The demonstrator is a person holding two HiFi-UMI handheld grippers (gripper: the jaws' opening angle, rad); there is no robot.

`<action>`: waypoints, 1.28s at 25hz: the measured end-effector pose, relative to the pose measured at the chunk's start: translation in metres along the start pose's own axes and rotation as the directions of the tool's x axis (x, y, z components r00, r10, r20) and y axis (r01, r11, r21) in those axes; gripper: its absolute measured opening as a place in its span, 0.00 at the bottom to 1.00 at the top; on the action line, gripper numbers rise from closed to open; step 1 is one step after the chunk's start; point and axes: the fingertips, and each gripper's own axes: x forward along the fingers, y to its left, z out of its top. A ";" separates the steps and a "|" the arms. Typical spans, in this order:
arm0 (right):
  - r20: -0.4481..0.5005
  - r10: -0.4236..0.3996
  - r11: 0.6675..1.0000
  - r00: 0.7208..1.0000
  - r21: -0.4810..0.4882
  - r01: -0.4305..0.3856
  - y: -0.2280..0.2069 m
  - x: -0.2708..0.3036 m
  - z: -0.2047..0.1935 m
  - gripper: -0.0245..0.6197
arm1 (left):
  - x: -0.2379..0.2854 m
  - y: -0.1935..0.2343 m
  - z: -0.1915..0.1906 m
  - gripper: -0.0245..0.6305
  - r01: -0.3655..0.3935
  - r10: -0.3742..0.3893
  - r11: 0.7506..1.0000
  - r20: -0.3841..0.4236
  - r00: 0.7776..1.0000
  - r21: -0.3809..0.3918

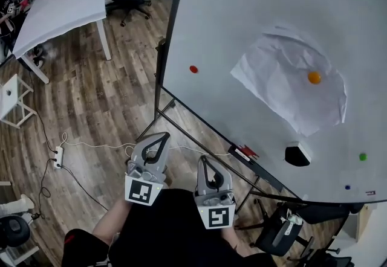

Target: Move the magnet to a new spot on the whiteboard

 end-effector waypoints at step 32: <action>-0.081 0.000 0.999 0.997 -0.054 -0.005 -0.090 0.095 -0.052 0.04 | 0.154 0.052 -0.073 0.04 -0.061 0.061 0.997 -0.015 0.998 -0.052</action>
